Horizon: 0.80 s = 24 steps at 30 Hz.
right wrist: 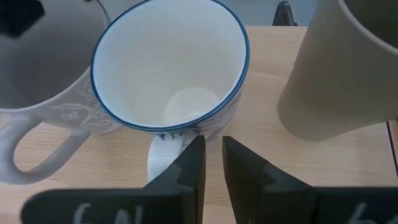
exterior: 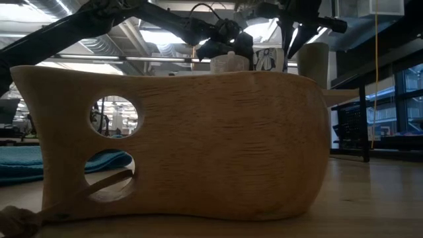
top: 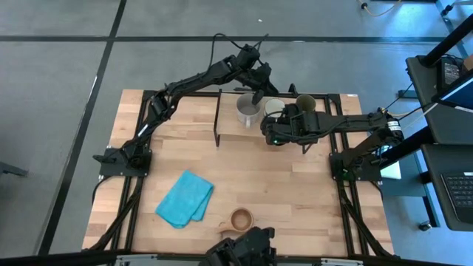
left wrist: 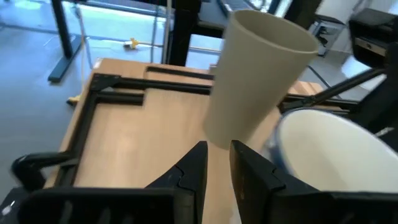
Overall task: Stack small to large cups/mugs on shelf
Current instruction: Put the blue mug on the shelf
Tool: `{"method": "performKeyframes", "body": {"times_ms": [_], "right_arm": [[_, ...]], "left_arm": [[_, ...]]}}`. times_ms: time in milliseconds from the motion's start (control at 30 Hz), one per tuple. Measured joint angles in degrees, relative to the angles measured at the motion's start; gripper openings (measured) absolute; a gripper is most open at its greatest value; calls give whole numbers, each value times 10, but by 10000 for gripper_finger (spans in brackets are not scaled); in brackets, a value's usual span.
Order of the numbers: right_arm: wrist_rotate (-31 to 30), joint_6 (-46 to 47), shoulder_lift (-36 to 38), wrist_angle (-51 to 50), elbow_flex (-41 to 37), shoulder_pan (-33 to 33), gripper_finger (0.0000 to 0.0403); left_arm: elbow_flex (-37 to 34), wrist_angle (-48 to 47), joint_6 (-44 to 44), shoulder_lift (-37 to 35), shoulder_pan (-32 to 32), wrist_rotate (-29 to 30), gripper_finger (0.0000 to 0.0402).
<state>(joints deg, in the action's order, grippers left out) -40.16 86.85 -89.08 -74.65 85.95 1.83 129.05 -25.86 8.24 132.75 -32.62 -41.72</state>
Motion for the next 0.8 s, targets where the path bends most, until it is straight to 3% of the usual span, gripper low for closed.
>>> {"method": "performKeyframes", "body": {"times_ms": [800], "right_arm": [[17, 0, 0, -32, 0, 11, 56]], "left_arm": [[1, -82, 14, -2, -12, -43, 64]]}}
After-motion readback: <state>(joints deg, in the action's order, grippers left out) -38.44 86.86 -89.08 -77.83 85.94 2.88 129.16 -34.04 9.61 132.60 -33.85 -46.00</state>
